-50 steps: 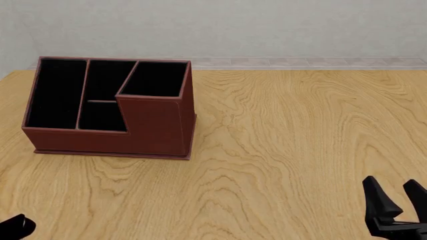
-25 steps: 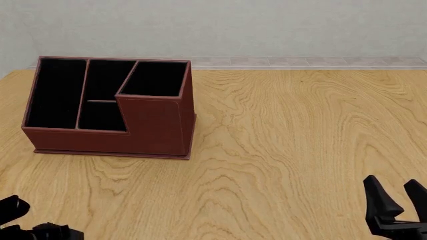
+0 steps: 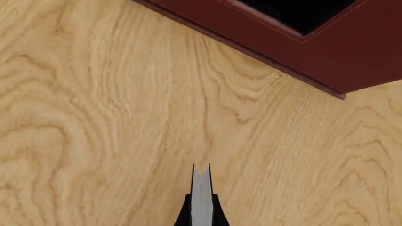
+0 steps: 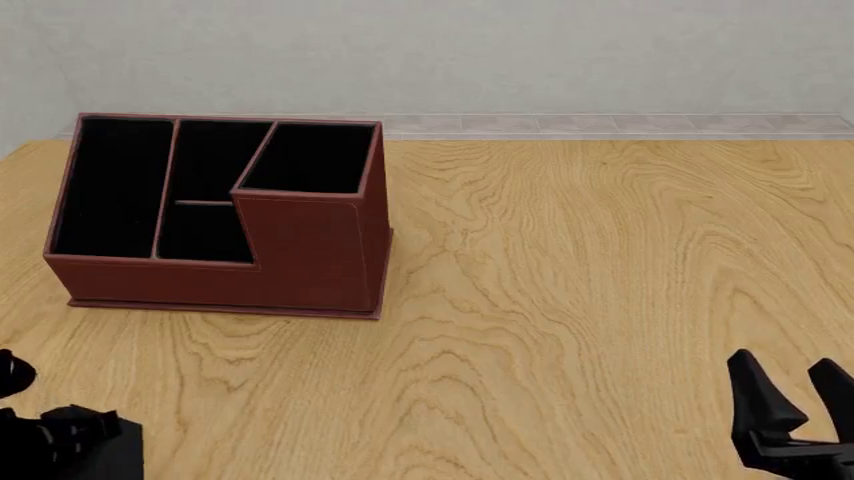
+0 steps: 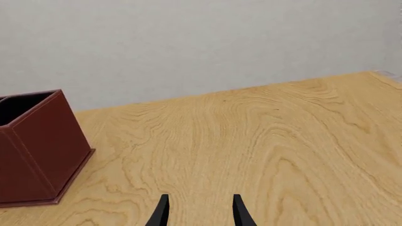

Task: Pick up the book and place it in the left compartment of the caddy.

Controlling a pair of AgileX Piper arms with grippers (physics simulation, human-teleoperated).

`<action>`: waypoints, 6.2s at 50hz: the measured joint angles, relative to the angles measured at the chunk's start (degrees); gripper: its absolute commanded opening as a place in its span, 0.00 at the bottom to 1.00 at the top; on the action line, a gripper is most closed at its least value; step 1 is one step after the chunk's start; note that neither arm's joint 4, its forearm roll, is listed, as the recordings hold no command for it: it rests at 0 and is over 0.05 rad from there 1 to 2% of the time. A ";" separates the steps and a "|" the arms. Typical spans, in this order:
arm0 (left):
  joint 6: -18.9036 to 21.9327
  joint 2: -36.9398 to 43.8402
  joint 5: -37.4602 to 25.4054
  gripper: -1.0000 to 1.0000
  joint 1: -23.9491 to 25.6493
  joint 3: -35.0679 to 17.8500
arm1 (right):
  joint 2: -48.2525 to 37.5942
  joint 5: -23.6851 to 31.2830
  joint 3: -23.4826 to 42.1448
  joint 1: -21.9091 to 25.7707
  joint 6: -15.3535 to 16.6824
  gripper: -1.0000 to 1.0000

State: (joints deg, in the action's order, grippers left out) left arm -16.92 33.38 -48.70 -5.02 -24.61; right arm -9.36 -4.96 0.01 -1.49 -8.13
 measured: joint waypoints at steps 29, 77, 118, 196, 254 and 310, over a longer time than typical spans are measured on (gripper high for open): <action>8.75 9.35 -0.43 0.00 -10.10 -15.12 | -0.85 -0.63 0.01 -0.22 -0.04 1.00; 8.09 24.47 -5.47 0.00 -14.92 -42.76 | -4.84 -3.62 0.00 -1.02 0.04 1.00; 3.75 36.45 -5.77 0.00 -10.77 -55.79 | -6.02 -4.58 0.00 -2.08 0.02 1.00; 5.66 57.37 -0.25 0.00 -10.34 -67.03 | -10.79 -8.13 0.00 -5.00 1.06 1.00; 8.77 67.15 5.45 0.00 -13.08 -67.93 | -10.44 -7.87 0.00 -5.74 1.00 1.00; 8.59 82.51 6.06 0.00 -12.53 -79.06 | -7.98 -6.25 0.00 -6.18 -1.51 1.00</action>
State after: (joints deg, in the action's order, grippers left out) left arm -8.34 115.89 -42.64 -17.55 -103.67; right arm -17.34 -11.22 0.01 -7.67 -9.64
